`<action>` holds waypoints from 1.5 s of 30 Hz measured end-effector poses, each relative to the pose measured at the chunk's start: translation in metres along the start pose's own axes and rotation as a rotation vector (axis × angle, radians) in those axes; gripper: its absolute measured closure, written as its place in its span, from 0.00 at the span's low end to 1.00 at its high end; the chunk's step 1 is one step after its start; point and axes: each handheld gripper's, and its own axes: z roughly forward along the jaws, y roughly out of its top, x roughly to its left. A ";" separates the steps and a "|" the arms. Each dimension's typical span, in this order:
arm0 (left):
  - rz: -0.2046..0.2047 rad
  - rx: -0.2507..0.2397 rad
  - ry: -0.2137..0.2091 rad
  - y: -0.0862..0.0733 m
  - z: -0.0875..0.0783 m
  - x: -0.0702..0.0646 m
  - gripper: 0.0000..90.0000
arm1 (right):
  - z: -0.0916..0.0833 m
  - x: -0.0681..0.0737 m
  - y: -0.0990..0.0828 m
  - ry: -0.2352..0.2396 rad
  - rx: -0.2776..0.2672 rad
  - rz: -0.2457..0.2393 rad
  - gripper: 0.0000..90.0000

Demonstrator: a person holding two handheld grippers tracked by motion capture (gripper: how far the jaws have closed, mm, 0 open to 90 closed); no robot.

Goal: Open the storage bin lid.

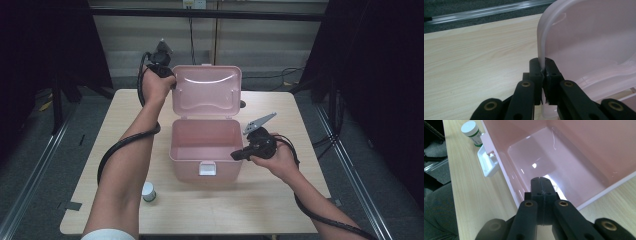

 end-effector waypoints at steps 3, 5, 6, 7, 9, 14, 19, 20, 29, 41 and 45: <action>-0.001 -0.002 -0.002 0.000 0.002 0.001 0.96 | 0.000 0.000 0.000 0.002 -0.002 -0.009 1.00; -0.004 -0.001 0.001 -0.001 0.004 0.002 0.96 | 0.000 0.000 0.000 0.003 0.002 -0.005 1.00; -0.004 0.000 0.005 -0.001 0.005 0.002 0.95 | 0.000 0.000 0.000 0.000 0.003 -0.009 1.00; 0.001 0.003 0.004 -0.001 0.005 0.003 0.95 | 0.000 0.001 0.000 0.001 0.006 -0.007 1.00; -0.002 0.008 0.001 -0.002 0.006 0.004 0.95 | 0.000 0.002 0.000 -0.001 0.008 -0.013 1.00; -0.004 0.004 0.003 -0.004 0.010 0.005 0.94 | 0.001 0.004 -0.001 0.001 0.012 -0.012 1.00; -0.006 0.016 0.005 -0.005 0.014 0.004 0.94 | 0.000 0.009 -0.002 -0.001 0.031 -0.020 1.00; -0.005 0.015 0.005 -0.005 0.015 0.004 0.94 | 0.000 0.010 -0.002 -0.002 0.033 -0.019 1.00; -0.010 0.022 0.008 -0.006 0.022 0.005 0.94 | 0.000 0.012 -0.001 -0.003 0.050 -0.030 1.00; -0.009 0.022 0.006 -0.010 0.032 0.010 0.93 | 0.001 0.014 -0.001 -0.008 0.057 -0.033 1.00; -0.006 0.023 0.004 -0.011 0.036 0.012 0.93 | 0.001 0.014 -0.001 -0.012 0.047 -0.035 1.00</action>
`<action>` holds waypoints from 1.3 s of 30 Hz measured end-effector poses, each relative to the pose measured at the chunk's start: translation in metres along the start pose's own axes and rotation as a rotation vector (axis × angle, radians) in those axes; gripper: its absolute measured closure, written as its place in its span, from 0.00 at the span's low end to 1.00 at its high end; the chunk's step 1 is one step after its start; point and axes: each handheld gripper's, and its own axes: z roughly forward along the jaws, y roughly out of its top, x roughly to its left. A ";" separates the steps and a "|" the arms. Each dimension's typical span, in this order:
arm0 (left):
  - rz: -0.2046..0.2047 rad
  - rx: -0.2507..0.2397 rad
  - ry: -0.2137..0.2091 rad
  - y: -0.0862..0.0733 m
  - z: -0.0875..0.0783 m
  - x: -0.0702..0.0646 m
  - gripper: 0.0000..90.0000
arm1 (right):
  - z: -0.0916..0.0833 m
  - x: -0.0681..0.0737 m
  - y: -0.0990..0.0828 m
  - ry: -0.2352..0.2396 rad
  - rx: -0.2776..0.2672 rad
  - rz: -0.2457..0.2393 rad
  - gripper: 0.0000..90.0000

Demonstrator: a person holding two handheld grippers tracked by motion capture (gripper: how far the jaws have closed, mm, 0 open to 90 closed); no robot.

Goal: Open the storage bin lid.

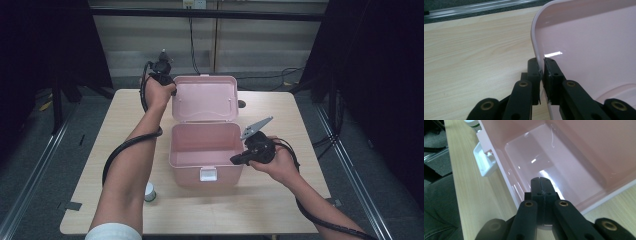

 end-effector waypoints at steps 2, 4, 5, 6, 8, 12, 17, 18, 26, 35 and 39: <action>-0.001 0.004 0.003 0.000 0.001 0.000 0.93 | 0.000 0.000 0.000 0.000 0.004 0.001 1.00; 0.000 0.001 0.001 -0.001 0.003 0.001 0.93 | 0.000 0.000 0.000 0.001 0.005 0.001 1.00; -0.005 -0.001 0.001 -0.001 0.004 0.001 0.93 | 0.000 0.000 0.000 0.002 0.003 0.002 1.00; -0.001 0.001 0.001 -0.001 0.005 0.001 0.93 | 0.000 0.000 0.000 0.000 0.004 0.001 1.00; 0.004 0.005 0.005 -0.001 0.007 0.001 0.93 | 0.000 0.000 0.000 -0.004 0.006 0.000 1.00; 0.006 0.010 0.007 -0.002 0.010 0.002 0.93 | -0.001 -0.001 0.000 -0.008 0.010 -0.002 1.00; 0.009 0.011 0.008 -0.003 0.014 0.003 0.92 | -0.002 0.000 0.000 -0.017 0.009 -0.001 1.00; 0.005 0.013 0.005 -0.004 0.016 0.003 0.92 | -0.002 0.000 0.000 -0.016 0.011 0.001 1.00; -0.002 0.016 0.000 -0.006 0.022 0.005 0.91 | -0.002 -0.002 0.000 -0.018 0.008 -0.005 1.00; -0.006 0.018 -0.007 -0.009 0.028 0.008 0.90 | -0.002 -0.002 0.001 -0.023 0.016 0.001 1.00; -0.007 0.025 -0.004 -0.012 0.033 0.008 0.90 | -0.002 -0.003 0.002 -0.024 0.014 0.000 1.00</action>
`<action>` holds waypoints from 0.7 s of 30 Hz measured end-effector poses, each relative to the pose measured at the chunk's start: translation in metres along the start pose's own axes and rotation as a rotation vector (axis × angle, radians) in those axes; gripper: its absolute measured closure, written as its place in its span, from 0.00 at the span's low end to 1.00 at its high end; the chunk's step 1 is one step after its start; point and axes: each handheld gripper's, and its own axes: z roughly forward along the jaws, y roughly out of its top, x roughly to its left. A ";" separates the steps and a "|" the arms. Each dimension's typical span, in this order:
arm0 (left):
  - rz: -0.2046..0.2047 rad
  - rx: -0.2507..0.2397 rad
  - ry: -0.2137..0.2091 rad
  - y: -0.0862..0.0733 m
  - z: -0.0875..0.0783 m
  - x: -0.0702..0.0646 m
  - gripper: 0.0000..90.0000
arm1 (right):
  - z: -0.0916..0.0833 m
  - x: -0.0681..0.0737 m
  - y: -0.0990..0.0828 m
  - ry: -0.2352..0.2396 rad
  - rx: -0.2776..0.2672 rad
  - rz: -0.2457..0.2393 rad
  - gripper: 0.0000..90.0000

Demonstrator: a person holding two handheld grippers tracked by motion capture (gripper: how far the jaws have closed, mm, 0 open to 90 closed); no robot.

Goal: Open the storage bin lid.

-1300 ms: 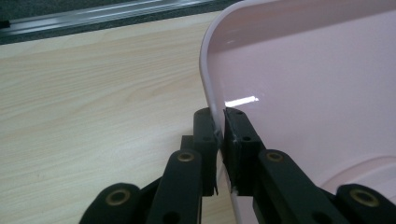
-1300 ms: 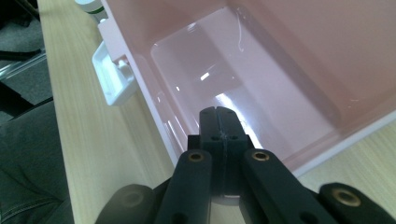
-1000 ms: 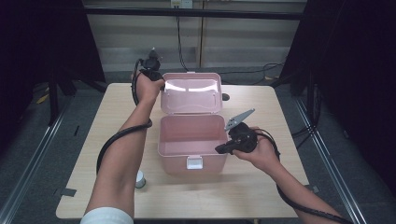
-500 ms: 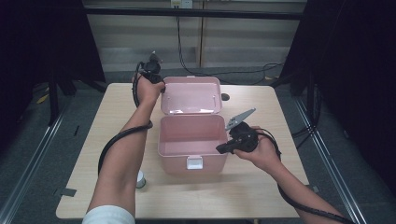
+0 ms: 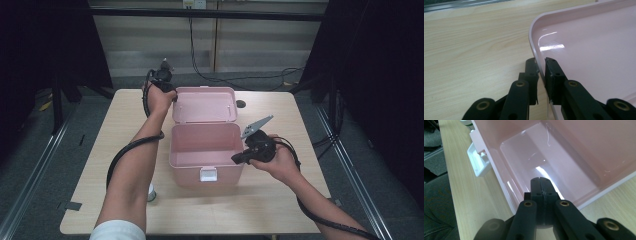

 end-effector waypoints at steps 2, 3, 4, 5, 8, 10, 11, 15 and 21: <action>0.001 0.003 0.001 0.000 0.001 0.001 0.90 | 0.000 0.000 0.000 -0.001 -0.001 0.003 0.98; -0.001 0.001 0.001 -0.001 0.001 0.001 0.90 | 0.000 0.001 0.000 -0.002 0.000 0.003 0.98; 0.002 0.004 0.003 -0.002 0.002 0.001 0.90 | 0.000 0.001 0.000 -0.003 0.000 0.003 0.98; 0.001 0.006 0.004 -0.002 0.003 0.001 0.89 | 0.000 0.001 0.000 -0.004 0.001 0.003 0.97; 0.000 0.007 0.002 -0.004 0.005 0.001 0.90 | 0.000 0.001 0.001 -0.012 0.002 0.002 0.95; -0.005 0.008 0.000 -0.005 0.005 0.002 0.90 | -0.001 0.001 0.001 -0.017 -0.003 0.004 0.94; -0.005 0.007 -0.002 -0.005 0.005 0.002 0.90 | -0.002 0.001 0.001 -0.017 -0.005 0.006 0.94; -0.005 0.008 -0.006 -0.006 0.002 0.001 0.90 | -0.004 0.001 0.002 -0.022 -0.007 0.006 0.92; -0.001 0.005 -0.017 -0.008 -0.006 0.001 0.86 | -0.005 0.002 0.003 -0.029 -0.009 0.005 0.92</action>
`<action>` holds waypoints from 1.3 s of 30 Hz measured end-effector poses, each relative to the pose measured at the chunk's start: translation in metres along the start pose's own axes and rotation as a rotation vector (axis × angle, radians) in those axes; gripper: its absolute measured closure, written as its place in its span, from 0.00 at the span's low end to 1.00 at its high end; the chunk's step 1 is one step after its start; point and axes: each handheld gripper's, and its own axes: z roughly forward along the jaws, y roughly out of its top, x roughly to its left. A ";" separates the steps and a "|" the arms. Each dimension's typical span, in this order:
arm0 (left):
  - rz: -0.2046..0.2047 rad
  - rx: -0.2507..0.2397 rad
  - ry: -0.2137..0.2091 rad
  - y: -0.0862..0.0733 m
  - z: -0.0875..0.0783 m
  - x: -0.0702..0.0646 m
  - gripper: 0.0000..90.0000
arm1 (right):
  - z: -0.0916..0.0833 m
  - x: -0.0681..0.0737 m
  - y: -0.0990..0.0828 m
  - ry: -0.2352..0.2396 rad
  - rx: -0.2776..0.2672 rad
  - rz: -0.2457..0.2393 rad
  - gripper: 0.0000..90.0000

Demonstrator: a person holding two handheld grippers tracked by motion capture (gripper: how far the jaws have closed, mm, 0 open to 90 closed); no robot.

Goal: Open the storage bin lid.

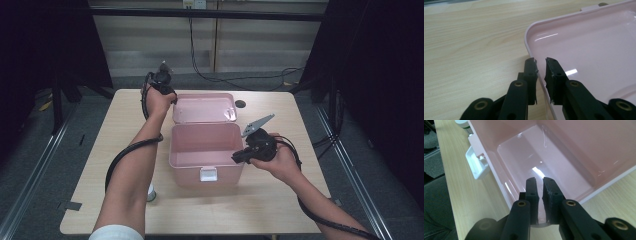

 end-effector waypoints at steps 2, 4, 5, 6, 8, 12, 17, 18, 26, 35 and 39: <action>-0.002 -0.002 -0.010 -0.001 -0.003 0.000 0.85 | 0.000 0.001 0.000 -0.005 0.003 -0.003 0.91; -0.001 -0.003 -0.014 -0.003 -0.005 -0.001 0.82 | -0.001 0.001 0.001 -0.011 0.003 -0.005 0.90; 0.002 -0.002 -0.018 -0.004 -0.007 -0.001 0.81 | -0.001 0.002 0.001 -0.010 0.002 -0.003 0.90; 0.002 -0.001 -0.021 -0.005 -0.008 -0.001 0.81 | 0.000 0.002 0.001 -0.012 0.001 -0.005 0.89; -0.002 0.002 -0.024 -0.007 -0.011 0.000 0.79 | 0.000 0.003 0.002 -0.018 0.007 -0.004 0.89; -0.006 0.012 -0.026 -0.012 -0.016 0.003 0.76 | 0.002 0.003 0.002 -0.028 0.011 0.000 0.88; -0.012 0.024 -0.038 -0.018 -0.020 0.006 0.74 | 0.000 0.002 0.004 -0.031 0.003 0.008 0.86; -0.014 0.023 -0.042 -0.019 -0.021 0.007 0.73 | 0.000 0.003 0.004 -0.033 0.003 0.006 0.86; -0.024 0.040 -0.047 -0.030 -0.032 0.014 0.63 | -0.003 0.005 0.007 -0.045 0.001 0.002 0.80; -0.017 0.059 -0.051 -0.045 -0.037 0.020 0.48 | -0.004 0.004 0.005 -0.043 0.004 0.028 0.75; -0.029 0.059 -0.061 -0.051 -0.039 0.021 0.43 | -0.005 0.005 0.006 -0.049 0.003 0.027 0.70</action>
